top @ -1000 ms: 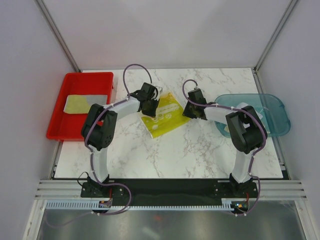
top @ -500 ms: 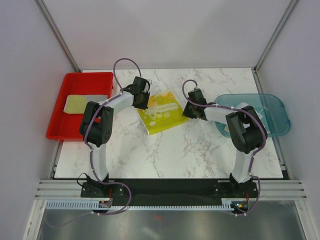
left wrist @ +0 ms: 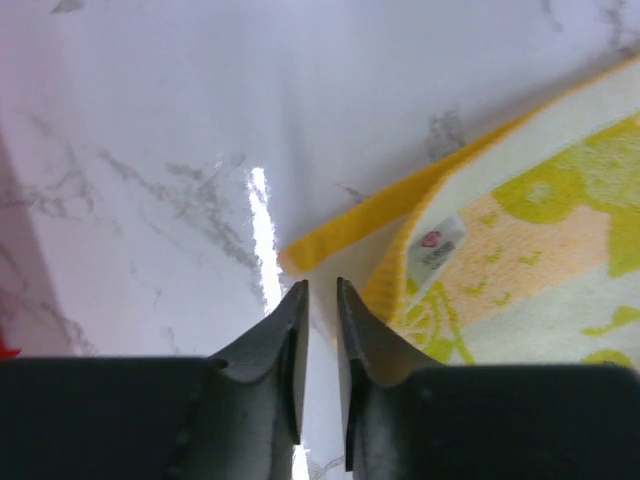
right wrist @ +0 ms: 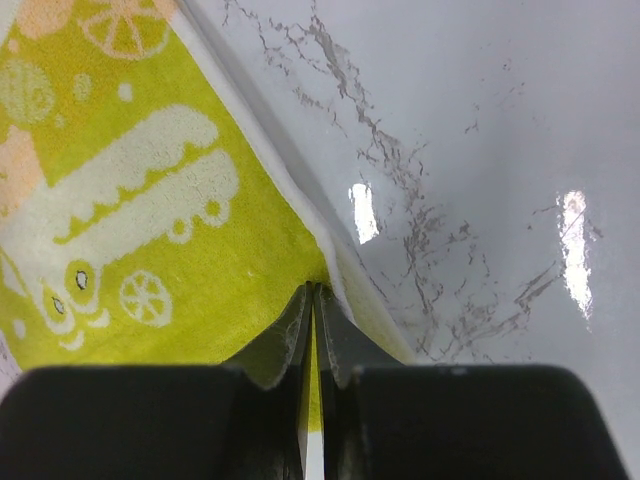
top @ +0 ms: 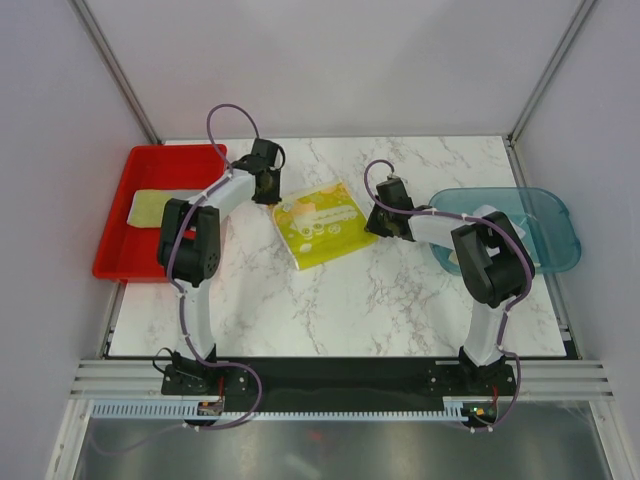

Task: Fold and stack the towels
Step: Fold the towel

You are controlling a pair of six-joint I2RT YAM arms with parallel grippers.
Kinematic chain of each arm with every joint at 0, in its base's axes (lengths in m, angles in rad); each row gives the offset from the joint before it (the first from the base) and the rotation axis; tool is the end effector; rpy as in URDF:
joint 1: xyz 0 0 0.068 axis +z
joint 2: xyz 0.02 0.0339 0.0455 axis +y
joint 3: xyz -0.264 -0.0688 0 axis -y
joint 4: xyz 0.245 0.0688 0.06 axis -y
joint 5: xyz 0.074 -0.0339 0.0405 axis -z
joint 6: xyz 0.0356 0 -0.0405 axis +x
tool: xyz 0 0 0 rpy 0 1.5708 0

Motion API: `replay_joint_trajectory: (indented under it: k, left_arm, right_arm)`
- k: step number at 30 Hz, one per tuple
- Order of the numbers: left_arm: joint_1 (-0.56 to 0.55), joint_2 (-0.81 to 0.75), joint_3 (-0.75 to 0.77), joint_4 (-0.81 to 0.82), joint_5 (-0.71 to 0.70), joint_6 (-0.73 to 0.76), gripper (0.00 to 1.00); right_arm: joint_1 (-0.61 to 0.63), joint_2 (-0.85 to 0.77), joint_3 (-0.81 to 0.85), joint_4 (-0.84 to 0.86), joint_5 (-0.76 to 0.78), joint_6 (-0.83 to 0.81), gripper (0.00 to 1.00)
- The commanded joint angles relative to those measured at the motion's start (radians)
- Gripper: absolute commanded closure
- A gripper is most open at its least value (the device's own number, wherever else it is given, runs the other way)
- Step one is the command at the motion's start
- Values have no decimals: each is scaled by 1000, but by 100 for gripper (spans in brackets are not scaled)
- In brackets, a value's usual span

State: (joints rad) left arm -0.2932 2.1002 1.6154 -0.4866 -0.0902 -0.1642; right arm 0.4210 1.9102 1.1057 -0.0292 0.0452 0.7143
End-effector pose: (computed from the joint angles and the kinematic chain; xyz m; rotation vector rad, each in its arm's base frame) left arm 0.4411 -0.1298 0.1899 0.1282 2.5344 -0.0662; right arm 0.3609 0.1598 0.1464 0.3803 2.4277 0.4634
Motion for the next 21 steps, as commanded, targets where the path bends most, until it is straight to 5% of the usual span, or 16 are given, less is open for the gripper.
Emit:
replay_joint_trajectory:
  k: [1,4,10,18,21]
  left_arm:
    - [12,-72,44,-108,-213,-110,73]
    - [12,-149,6,-162,-250,-156,63]
    - [-14,-310,-170,-144,6,-228,56]
    - [-98,-473,-474,25,321,-333,56]
    - [-148,-493,-511,46,331,-344,55]
  right_arm:
    - [-7,-33,-15,-17,22,-19,89]
    - [-5,-49,-20,-31,19,-9,89]
    - [2,-105,-87,-34,19,33,89]
    - [75,-207,-179,-66,12,79,80]
    - [75,-264,-175,-106,33,53,78]
